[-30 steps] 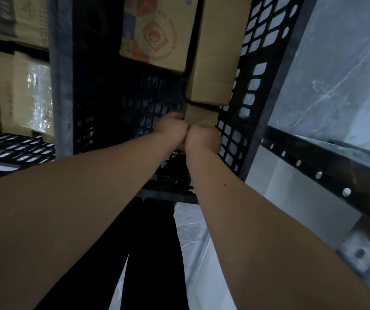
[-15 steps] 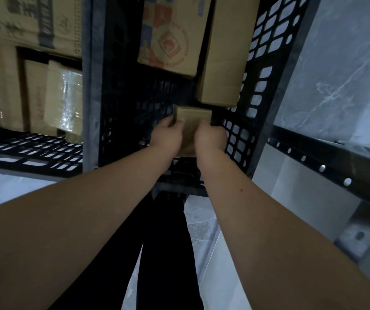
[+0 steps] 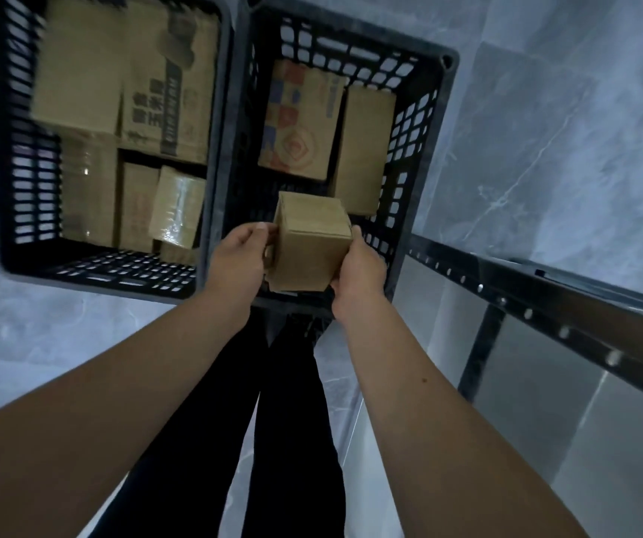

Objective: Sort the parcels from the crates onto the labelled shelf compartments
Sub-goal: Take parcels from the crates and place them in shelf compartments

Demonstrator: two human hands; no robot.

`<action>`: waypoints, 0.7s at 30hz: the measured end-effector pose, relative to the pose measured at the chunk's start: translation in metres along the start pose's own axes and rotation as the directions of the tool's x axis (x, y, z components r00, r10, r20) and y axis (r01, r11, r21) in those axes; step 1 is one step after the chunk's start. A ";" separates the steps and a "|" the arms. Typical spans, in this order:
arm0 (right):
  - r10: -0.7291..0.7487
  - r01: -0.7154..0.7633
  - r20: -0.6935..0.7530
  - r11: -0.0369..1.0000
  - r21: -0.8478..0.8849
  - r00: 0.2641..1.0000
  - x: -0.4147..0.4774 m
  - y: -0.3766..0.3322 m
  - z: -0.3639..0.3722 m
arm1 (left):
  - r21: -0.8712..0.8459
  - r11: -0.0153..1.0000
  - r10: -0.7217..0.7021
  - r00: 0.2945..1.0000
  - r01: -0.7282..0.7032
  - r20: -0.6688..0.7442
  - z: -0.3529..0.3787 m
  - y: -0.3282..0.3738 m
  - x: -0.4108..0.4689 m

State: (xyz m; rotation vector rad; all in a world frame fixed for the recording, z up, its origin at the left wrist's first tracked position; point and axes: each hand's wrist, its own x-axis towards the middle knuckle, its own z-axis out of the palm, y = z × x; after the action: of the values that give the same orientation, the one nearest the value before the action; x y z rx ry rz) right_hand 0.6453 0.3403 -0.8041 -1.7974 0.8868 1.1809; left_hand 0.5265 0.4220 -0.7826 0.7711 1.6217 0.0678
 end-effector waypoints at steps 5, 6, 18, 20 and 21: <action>-0.022 0.021 0.133 1.000 0.008 0.991 -0.077 -0.031 -0.017 | -0.054 0.998 0.046 0.999 -0.045 0.023 -0.024 0.053 -0.071; -0.039 0.040 0.138 0.999 -0.003 0.990 -0.097 -0.039 -0.020 | -0.059 0.996 0.063 0.997 -0.060 0.034 -0.029 0.066 -0.087; -0.387 0.399 0.286 0.917 0.020 0.876 -0.332 -0.140 -0.054 | -0.040 0.956 0.294 0.943 -0.291 0.158 -0.098 0.237 -0.281; -0.439 0.452 0.317 0.891 0.034 0.841 -0.362 -0.154 -0.057 | -0.066 0.947 0.320 0.933 -0.314 0.164 -0.112 0.256 -0.303; -0.473 0.486 0.337 0.872 0.048 0.814 -0.382 -0.162 -0.060 | -0.088 0.938 0.347 0.923 -0.336 0.169 -0.121 0.267 -0.319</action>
State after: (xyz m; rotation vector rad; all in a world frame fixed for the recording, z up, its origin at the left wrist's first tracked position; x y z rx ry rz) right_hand 0.6859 0.4066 -0.3926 -1.6435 0.1831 1.1237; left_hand 0.5341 0.5109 -0.3587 0.9813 1.2930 0.2850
